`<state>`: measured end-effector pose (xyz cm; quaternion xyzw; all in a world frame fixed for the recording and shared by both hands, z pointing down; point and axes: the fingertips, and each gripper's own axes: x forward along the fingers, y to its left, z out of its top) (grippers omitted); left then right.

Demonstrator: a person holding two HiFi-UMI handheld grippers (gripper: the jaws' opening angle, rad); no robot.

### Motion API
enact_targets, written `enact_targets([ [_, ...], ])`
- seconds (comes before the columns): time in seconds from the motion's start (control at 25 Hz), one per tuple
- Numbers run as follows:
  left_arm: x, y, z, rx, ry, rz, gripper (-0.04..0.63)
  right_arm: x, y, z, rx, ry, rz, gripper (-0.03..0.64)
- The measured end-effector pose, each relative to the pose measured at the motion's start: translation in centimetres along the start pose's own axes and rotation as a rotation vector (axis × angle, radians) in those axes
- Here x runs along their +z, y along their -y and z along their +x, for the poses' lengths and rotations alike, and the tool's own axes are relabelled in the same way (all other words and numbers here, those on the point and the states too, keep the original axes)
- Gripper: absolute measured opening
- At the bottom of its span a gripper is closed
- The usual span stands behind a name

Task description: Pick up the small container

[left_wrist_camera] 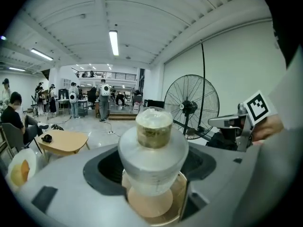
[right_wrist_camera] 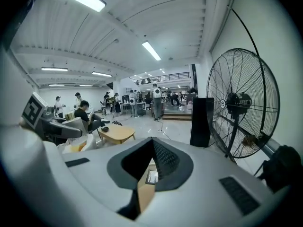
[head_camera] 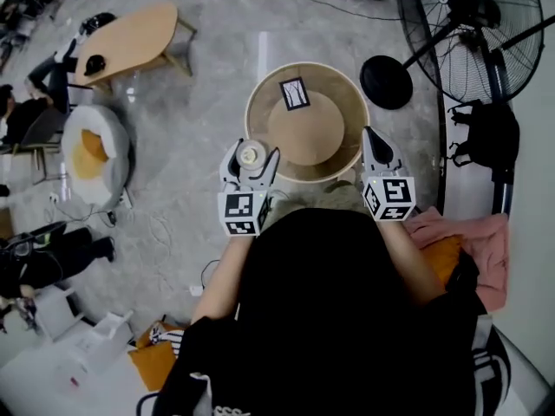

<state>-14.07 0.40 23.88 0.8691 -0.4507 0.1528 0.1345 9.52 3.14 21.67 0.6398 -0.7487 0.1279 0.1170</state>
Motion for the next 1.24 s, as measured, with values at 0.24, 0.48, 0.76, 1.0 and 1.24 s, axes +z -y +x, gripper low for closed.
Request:
enact_targets([
  [0.24,1.7,-0.9,-0.8,0.026,0.051,0.005,0.347,1.8,-1.2,0.1,0.009,0.021,-0.052,0.021],
  [0.48,2.1,-1.4,-0.4,0.018,0.056,0.004,0.347,3.0,-1.4,0.7,-0.006,0.033,-0.063,0.021],
  [0.76,2.4,-0.4,1.2,-0.003,0.055,0.015,0.347,2.9,-0.3,0.9,-0.024,0.028,-0.054,0.021],
  [1.0,2.5,-0.7,1.5,-0.014,0.047,0.016,0.347,3.3,-0.6,0.9,-0.035,0.026,-0.048,0.021],
  [1.24,2.3,-1.3,4.0,-0.017,0.037,0.013,0.347,3.2,0.5,2.9,-0.034,0.020,-0.043,0.020],
])
